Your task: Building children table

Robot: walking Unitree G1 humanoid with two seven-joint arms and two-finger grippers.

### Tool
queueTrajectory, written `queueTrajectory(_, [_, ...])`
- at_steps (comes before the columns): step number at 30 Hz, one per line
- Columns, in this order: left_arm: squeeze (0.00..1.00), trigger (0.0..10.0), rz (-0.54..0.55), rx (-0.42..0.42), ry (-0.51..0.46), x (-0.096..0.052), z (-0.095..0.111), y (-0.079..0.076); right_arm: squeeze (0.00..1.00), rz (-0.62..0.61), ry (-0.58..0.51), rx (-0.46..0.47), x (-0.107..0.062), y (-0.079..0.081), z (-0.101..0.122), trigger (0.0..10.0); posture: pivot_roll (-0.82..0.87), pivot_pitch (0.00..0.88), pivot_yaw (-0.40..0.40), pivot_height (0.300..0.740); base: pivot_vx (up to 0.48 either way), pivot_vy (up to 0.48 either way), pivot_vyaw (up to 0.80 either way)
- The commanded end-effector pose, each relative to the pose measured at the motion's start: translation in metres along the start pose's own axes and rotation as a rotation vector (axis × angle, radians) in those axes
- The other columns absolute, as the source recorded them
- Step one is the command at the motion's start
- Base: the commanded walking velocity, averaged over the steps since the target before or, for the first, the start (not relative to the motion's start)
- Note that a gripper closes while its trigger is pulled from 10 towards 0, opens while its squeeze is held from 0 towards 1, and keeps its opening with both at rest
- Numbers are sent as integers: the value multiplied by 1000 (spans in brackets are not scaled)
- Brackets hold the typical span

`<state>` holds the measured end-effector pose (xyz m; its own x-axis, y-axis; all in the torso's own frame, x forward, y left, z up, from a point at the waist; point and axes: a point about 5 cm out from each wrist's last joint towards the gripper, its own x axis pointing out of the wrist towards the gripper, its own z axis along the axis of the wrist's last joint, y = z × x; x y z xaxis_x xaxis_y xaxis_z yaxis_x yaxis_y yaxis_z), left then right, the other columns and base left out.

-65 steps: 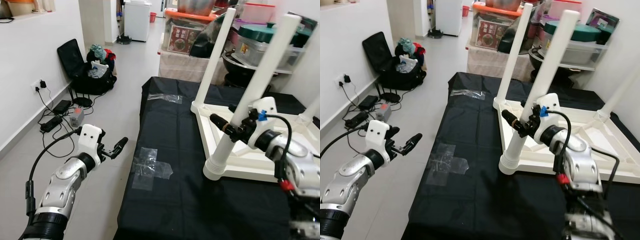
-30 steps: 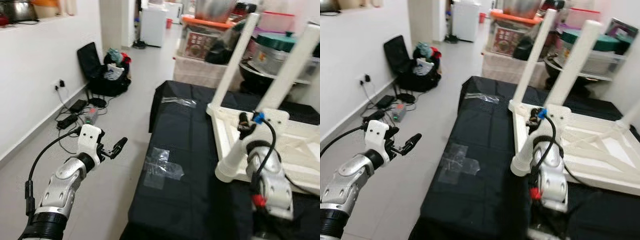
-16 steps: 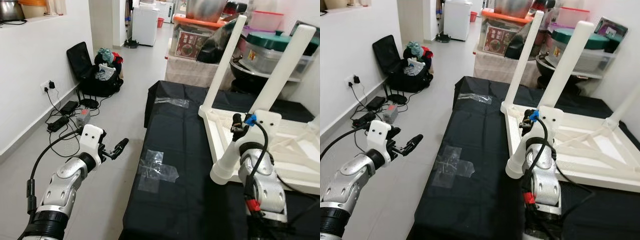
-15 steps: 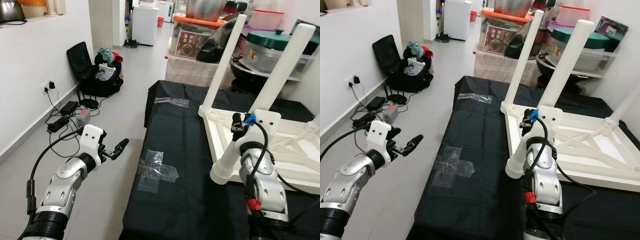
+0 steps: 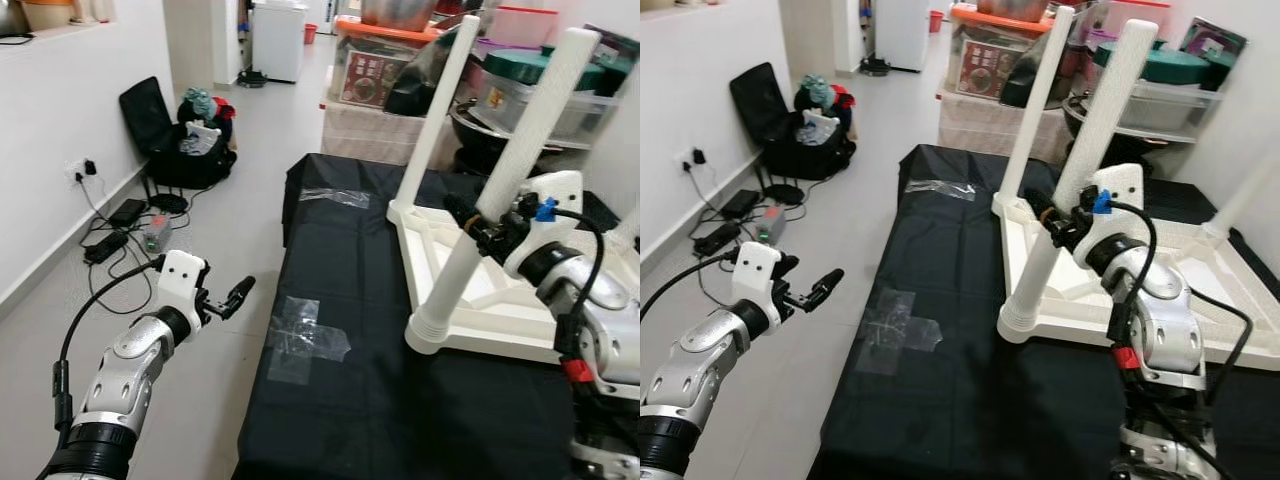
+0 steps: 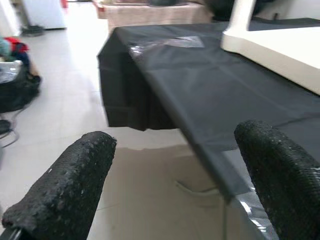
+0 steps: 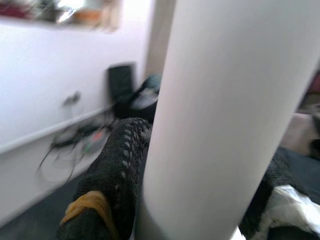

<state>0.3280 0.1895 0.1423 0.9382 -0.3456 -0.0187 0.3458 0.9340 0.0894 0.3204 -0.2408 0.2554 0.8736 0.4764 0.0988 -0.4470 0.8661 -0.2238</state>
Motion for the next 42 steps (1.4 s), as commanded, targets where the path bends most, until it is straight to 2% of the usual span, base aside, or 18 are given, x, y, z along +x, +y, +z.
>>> queueTrajectory(1, [0, 10000, 0, 1, -3, -1, 0, -2, 0, 171, 76, 35, 8, 8, -19, 10000, 91, 0, -136, 740, 0, 0, 0])
queueTrajectory(4, [0, 10000, 1, 1, -3, -2, -1, -1, 0, 178, 101, 45, 10, 5, -24, 9216, 91, 0, -137, 740, 0, 0, 0])
queueTrajectory(5, [0, 10000, 3, 2, -4, -3, 0, 0, 0, 135, 115, 63, 15, -1, -29, 0, 100, 0, -141, 740, 0, 0, 0])
queueTrajectory(9, [0, 10000, 5, 2, -4, -3, 0, 1, 0, 101, 117, 75, 18, -4, -30, 0, 100, 0, -141, 740, 0, 0, 0])
queueTrajectory(11, [0, 10000, 6, 4, -6, -4, 1, 2, 0, 9, 114, 65, 23, -10, -32, 0, 100, 0, -137, 740, 0, 0, 0])
queueTrajectory(18, [0, 10000, 0, 8, -6, -4, 1, -1, 0, -104, 92, 87, 15, -21, -34, 0, 85, 0, -127, 740, 0, 0, 0])
queueTrajectory(19, [0, 10000, -1, 9, -7, -4, 1, -1, 0, -210, 115, 90, 12, -28, -37, 0, 81, 0, -128, 740, 0, 0, 0])
queueTrajectory(21, [0, 10000, -2, 9, -7, -4, 2, -2, 0, -283, 132, 92, 10, -34, -40, 0, 80, 0, -128, 740, 0, 0, 0])
queueTrajectory(23, [0, 10000, -1, 9, -7, -5, 1, -2, 0, -659, 165, 117, -5, -50, -48, 0, 74, 0, -130, 740, 0, 0, 0])
queueTrajectory(24, [0, 10000, -1, 9, -7, -5, 1, -2, 0, -659, 165, 117, -5, -50, -48, 0, 74, 0, -130, 740, 0, 0, 0])
queueTrajectory(26, [0, 10000, 5, 3, -1, -7, -1, -1, 0, -992, 177, 179, -27, -21, -66, 0, 78, 0, -130, 740, 0, 0, 0])
queueTrajectory(28, [0, 10000, 5, -7, 1, -8, -2, -2, 0, -1016, 230, 266, -30, 26, -82, 0, 78, 0, -120, 740, 0, 0, 0])
queueTrajectory(29, [0, 10000, 5, -7, 1, -8, -2, -2, 0, -1016, 230, 266, -30, 26, -82, 0, 78, 0, -120, 740, 0, 0, 0])
queueTrajectory(32, [0, 10000, -8, -1, 4, -5, 0, 0, 0, -928, 237, 291, -18, 56, -85, 0, 69, 0, -115, 740, 0, 0, 0])
queueTrajectory(39, [0, 10000, 2, 3, 3, -2, 2, 7, 0, -859, 193, 277, -2, 57, -72, 0, 71, 0, -117, 740, 0, 0, 0])
queueTrajectory(40, [0, 10000, 4, 2, 3, -2, 1, 8, 1000, -846, 157, 282, 3, 53, -63, 0, 72, 0, -118, 740, 0, 0, 0])
queueTrajectory(41, [0, 10000, 5, 1, 4, -2, 1, 8, 1000, -850, 136, 289, 5, 51, -56, 1098, 73, 0, -119, 740, 0, 0, 0])
queueTrajectory(42, [0, 10000, 5, 1, 4, -2, 1, 8, 1000, -850, 136, 289, 5, 51, -56, 1098, 73, 0, -119, 740, 0, 0, 0])
